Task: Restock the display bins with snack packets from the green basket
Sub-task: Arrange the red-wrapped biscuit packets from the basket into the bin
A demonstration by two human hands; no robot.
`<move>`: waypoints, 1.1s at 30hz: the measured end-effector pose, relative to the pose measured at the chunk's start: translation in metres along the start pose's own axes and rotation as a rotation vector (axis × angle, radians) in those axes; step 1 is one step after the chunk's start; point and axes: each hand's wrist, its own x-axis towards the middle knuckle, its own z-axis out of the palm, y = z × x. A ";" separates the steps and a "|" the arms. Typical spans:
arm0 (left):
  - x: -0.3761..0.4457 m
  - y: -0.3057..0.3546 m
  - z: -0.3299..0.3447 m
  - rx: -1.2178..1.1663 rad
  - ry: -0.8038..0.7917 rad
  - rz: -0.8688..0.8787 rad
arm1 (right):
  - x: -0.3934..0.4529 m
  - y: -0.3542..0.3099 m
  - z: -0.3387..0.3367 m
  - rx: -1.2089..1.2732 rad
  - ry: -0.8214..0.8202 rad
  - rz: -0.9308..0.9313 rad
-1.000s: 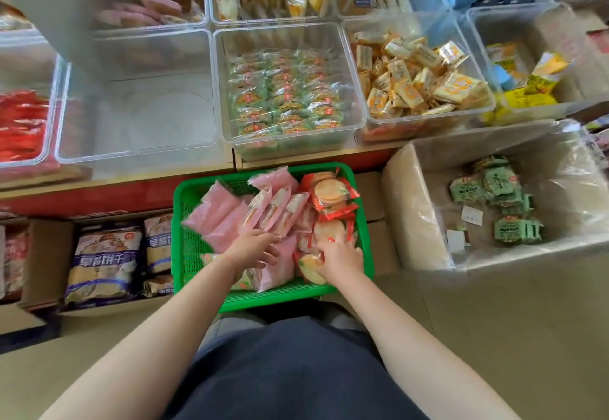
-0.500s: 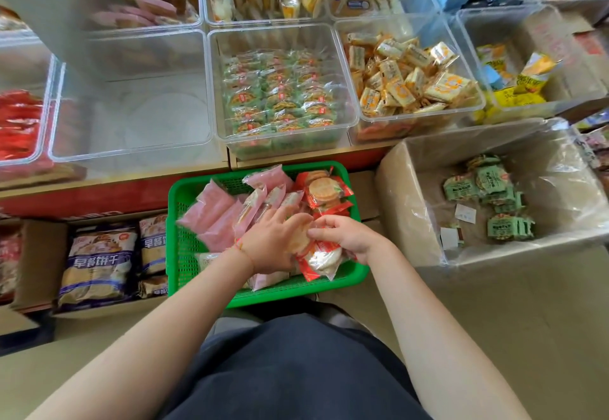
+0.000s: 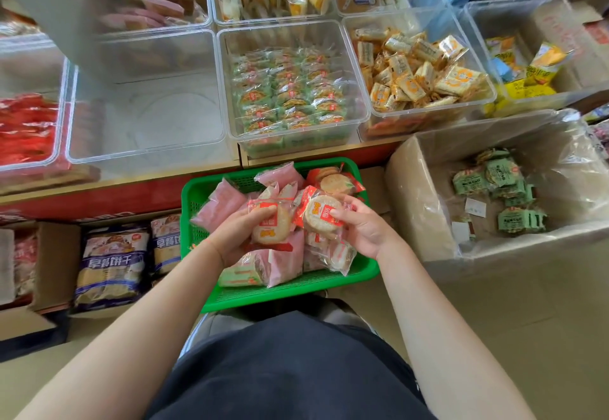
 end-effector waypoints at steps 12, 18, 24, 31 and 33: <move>-0.012 0.015 -0.115 -0.182 0.087 0.030 | 0.015 0.056 0.132 0.017 0.083 -0.025; -0.055 0.034 -0.277 -0.388 0.046 0.073 | 0.062 0.128 0.292 0.120 0.002 -0.053; -0.098 0.057 -0.398 -0.274 -0.044 0.174 | 0.095 0.199 0.432 -0.038 -0.020 0.000; -0.123 0.088 -0.478 0.150 -0.209 0.086 | 0.094 0.207 0.490 -0.209 0.057 -0.048; -0.122 0.104 -0.489 0.286 -0.213 0.105 | 0.099 0.202 0.500 -0.266 0.056 -0.044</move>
